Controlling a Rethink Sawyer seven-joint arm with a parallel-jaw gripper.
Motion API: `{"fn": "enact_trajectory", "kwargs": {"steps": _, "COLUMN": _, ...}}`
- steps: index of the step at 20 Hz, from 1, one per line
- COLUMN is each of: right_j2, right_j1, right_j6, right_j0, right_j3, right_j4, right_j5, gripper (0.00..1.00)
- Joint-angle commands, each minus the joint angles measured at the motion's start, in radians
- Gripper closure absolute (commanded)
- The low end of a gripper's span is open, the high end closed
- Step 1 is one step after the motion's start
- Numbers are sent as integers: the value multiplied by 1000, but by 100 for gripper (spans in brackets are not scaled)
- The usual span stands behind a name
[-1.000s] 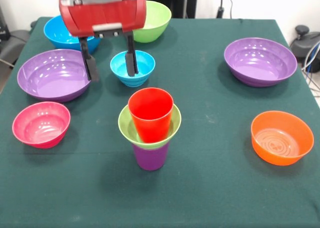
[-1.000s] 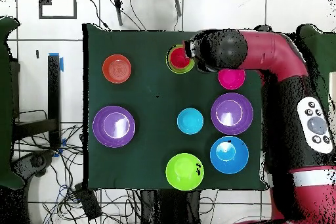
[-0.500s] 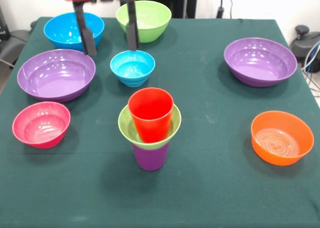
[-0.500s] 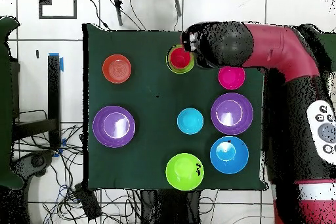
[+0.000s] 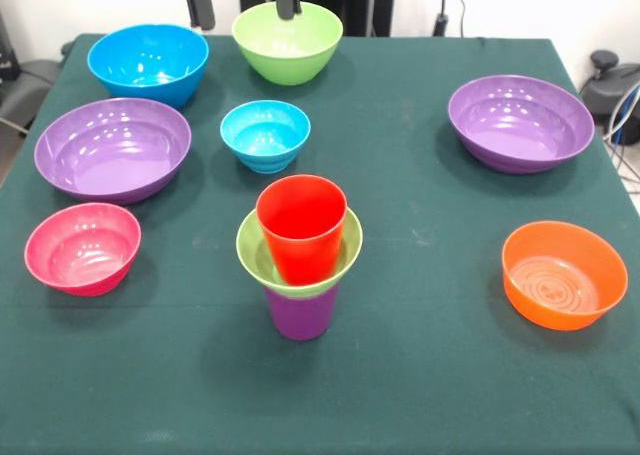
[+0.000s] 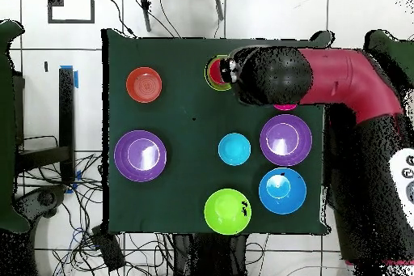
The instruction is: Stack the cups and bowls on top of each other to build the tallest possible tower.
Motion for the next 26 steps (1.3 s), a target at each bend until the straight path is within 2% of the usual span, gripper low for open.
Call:
{"fn": "enact_trajectory", "kwargs": {"steps": 1, "right_j2": 79, "right_j1": -7, "right_j6": -230, "right_j0": -52, "right_j3": 201, "right_j4": -49, "right_j5": -53, "gripper": 0}}
{"fn": "enact_trajectory", "kwargs": {"steps": 6, "right_j2": 86, "right_j1": 37, "right_j6": -209, "right_j0": -64, "right_j3": 210, "right_j4": -100, "right_j5": -96, "gripper": 0}}
{"fn": "enact_trajectory", "kwargs": {"steps": 16, "right_j2": 87, "right_j1": 83, "right_j6": -165, "right_j0": -116, "right_j3": 290, "right_j4": -173, "right_j5": -221, "gripper": 0}}
{"fn": "enact_trajectory", "kwargs": {"steps": 26, "right_j2": 51, "right_j1": 252, "right_j6": -172, "right_j0": -141, "right_j3": 260, "right_j4": -313, "right_j5": -361, "gripper": 0}}
